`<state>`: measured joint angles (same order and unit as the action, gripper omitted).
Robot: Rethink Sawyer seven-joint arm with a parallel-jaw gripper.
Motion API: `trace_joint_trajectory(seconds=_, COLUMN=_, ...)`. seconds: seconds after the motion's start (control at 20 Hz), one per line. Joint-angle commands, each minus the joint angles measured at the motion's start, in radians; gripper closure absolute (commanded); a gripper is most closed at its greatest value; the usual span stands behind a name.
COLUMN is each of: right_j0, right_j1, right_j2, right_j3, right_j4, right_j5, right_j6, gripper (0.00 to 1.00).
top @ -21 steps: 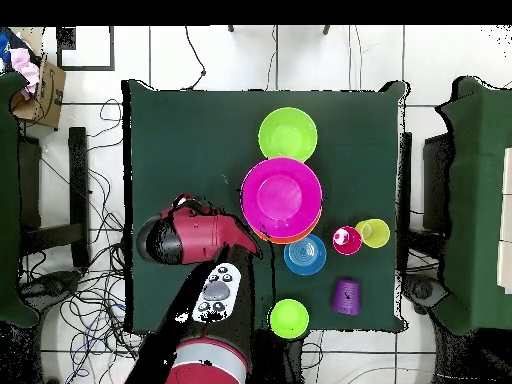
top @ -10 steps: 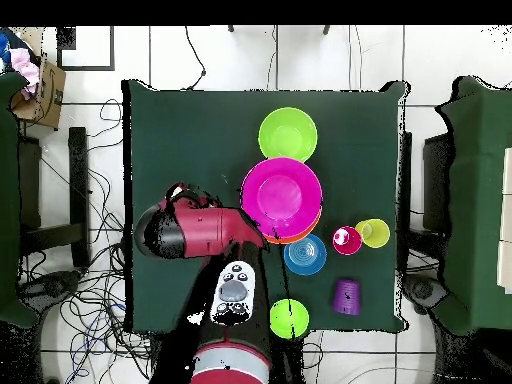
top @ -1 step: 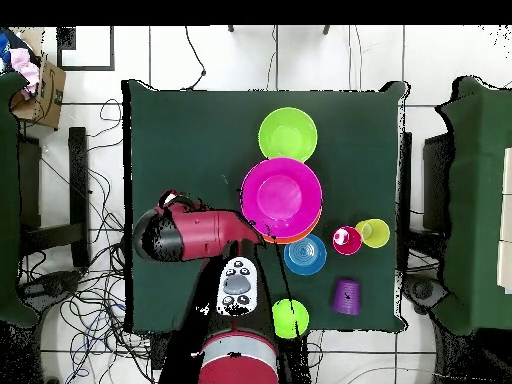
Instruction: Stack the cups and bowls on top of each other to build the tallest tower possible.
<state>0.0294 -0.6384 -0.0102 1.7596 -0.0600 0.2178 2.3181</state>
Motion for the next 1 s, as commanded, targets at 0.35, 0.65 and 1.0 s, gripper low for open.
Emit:
trace_joint_trajectory(seconds=0.35, right_j0=0.011, right_j1=0.076, right_j2=0.103, right_j3=0.033, right_j4=-0.11, right_j5=0.122, right_j6=-0.058, gripper=0.0)
trace_joint_trajectory(seconds=0.65, right_j0=0.017, right_j1=0.077, right_j2=0.085, right_j3=0.027, right_j4=-0.118, right_j5=0.129, right_j6=-0.047, gripper=0.0)
trace_joint_trajectory(seconds=1.0, right_j0=-0.01, right_j1=0.037, right_j2=0.088, right_j3=0.051, right_j4=-0.132, right_j5=0.157, right_j6=-0.062, gripper=0.0)
